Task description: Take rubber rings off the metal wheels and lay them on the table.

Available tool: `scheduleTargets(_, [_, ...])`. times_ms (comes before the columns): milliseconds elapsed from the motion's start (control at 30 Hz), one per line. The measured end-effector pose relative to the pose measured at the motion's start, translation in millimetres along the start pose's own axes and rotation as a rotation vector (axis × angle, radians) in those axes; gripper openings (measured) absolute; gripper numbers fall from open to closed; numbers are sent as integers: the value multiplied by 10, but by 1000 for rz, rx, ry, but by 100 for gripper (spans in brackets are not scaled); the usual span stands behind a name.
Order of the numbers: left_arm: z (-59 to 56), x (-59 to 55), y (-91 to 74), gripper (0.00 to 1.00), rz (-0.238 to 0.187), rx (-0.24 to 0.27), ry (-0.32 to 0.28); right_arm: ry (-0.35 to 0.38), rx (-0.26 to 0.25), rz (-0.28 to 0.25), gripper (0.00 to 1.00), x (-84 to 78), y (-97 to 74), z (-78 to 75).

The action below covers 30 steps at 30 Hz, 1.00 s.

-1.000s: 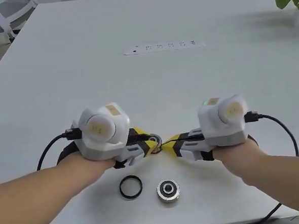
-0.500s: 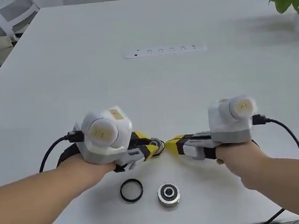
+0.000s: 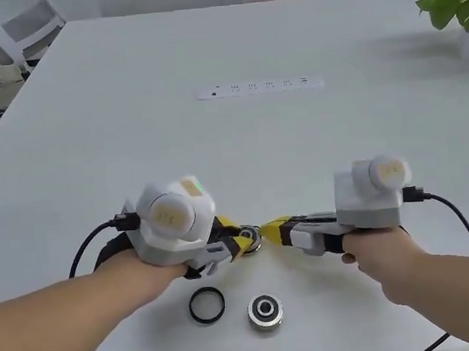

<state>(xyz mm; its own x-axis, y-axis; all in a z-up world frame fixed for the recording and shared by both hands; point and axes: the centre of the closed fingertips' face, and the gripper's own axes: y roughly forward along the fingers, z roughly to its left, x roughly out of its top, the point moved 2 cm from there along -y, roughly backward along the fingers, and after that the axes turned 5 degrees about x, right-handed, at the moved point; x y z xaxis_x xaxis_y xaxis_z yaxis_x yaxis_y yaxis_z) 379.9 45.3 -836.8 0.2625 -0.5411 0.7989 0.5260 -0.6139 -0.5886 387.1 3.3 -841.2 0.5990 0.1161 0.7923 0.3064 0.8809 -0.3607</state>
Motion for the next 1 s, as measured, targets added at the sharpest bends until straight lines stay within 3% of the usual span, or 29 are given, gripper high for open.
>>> scheduleTargets(300, [-10,2,-4,12,-3,11,13,36,15,2,0,-4,-12,31])
scheduleTargets(1000, [-23,0,-6,12,4,14,9,22,17,20,0,-15,-16,82])
